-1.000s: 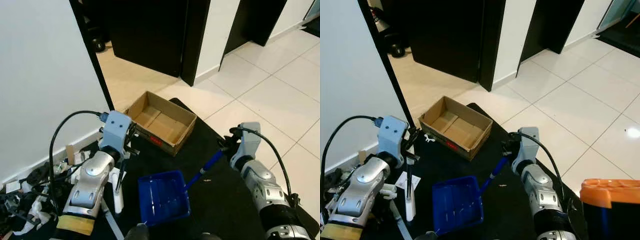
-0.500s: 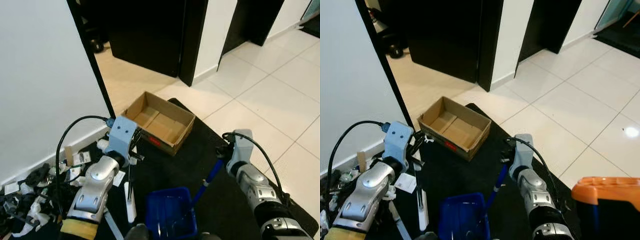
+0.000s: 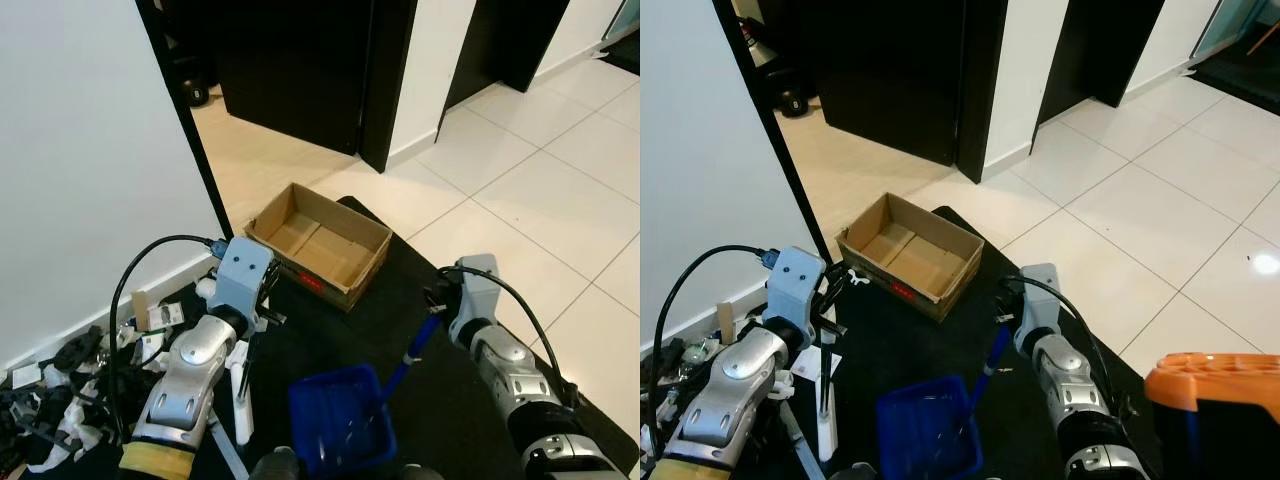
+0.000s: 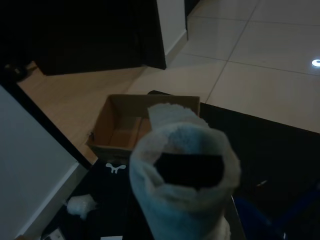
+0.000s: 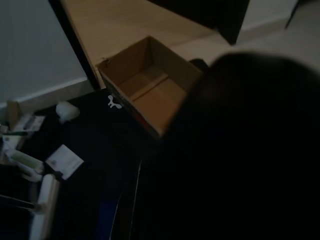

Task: Sweep floor

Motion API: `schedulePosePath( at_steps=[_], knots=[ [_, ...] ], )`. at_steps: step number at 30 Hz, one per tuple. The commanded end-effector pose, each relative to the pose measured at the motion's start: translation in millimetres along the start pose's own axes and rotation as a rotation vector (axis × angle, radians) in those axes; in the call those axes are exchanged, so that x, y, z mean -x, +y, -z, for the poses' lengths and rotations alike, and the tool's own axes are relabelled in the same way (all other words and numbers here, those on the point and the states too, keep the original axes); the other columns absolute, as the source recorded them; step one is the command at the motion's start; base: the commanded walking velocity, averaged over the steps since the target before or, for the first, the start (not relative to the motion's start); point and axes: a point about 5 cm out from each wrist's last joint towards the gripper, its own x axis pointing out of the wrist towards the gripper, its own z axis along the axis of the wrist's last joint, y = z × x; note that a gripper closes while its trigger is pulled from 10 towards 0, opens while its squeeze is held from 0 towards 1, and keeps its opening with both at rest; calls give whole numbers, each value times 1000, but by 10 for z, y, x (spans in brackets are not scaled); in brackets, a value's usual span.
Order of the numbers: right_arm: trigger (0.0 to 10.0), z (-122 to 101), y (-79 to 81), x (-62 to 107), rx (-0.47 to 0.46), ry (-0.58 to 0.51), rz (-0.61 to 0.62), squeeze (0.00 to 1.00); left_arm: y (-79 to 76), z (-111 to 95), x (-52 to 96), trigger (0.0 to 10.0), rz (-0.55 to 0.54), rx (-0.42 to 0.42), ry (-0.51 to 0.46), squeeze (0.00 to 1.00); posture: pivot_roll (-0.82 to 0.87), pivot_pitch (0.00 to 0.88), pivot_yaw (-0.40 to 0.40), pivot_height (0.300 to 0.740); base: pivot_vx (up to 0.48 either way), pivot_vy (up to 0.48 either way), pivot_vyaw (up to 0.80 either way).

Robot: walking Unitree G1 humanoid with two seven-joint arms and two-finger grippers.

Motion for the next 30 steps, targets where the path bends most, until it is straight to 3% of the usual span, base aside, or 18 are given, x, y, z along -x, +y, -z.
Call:
schedulePosePath(
  at_steps=[1,7,17,25,30],
  knots=[
    [10000,-106,-46,-9,40,-39,-8,0,48,-45,8,10000,-11,-30,-16,0,153,97,-14,740,0,0,0],
    [10000,41,-52,-7,23,46,-6,0,29,-33,-2,10000,-12,-27,-16,0,155,92,-19,740,0,0,0],
    [10000,120,-59,-5,10,61,32,0,44,-12,13,10000,-17,-27,-11,0,165,84,-20,740,0,0,0],
    [10000,-20,-107,-20,34,-11,51,0,60,-9,20,10000,-21,-27,-10,0,160,79,-13,740,0,0,0],
    [10000,-267,-155,-26,42,-119,43,0,141,-20,27,10000,-51,-18,-10,0,157,81,-12,740,0,0,0]
  ],
)
